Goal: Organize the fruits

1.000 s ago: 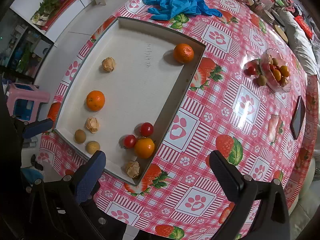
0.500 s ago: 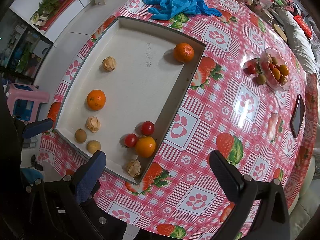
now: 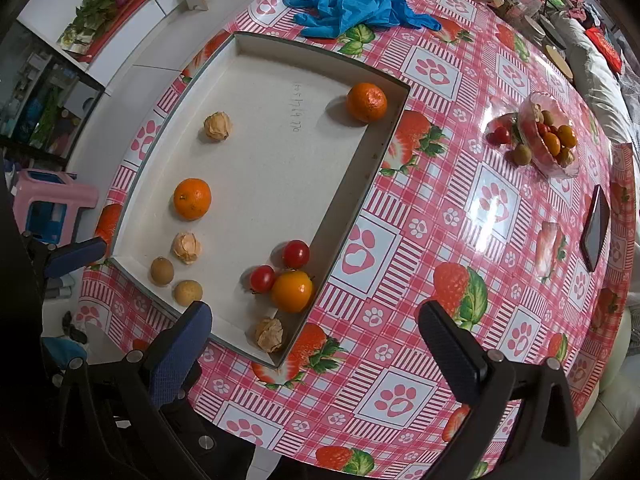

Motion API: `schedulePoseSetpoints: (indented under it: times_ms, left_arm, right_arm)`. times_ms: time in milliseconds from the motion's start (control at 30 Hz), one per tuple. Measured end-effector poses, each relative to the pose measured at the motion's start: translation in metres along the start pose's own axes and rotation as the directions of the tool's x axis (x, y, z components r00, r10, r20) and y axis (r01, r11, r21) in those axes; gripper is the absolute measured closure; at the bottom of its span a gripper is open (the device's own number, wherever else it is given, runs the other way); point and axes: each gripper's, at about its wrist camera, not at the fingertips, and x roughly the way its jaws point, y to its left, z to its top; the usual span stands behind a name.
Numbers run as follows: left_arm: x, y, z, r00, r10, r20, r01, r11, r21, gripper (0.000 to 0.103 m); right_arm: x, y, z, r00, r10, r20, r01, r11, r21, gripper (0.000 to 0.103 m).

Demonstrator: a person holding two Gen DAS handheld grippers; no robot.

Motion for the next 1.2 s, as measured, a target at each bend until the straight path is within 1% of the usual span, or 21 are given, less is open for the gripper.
schedulePoseSetpoints:
  times_ms: [1200]
  left_arm:
    - [-0.0006, 0.0013, -0.0027, 1.000, -0.001, 0.004, 0.001, 1.000, 0.018, 0.000]
  right_arm:
    - [0.0013, 0.0026, -0.0031, 1.000, 0.000, -0.004, 0.000, 1.000, -0.001, 0.000]
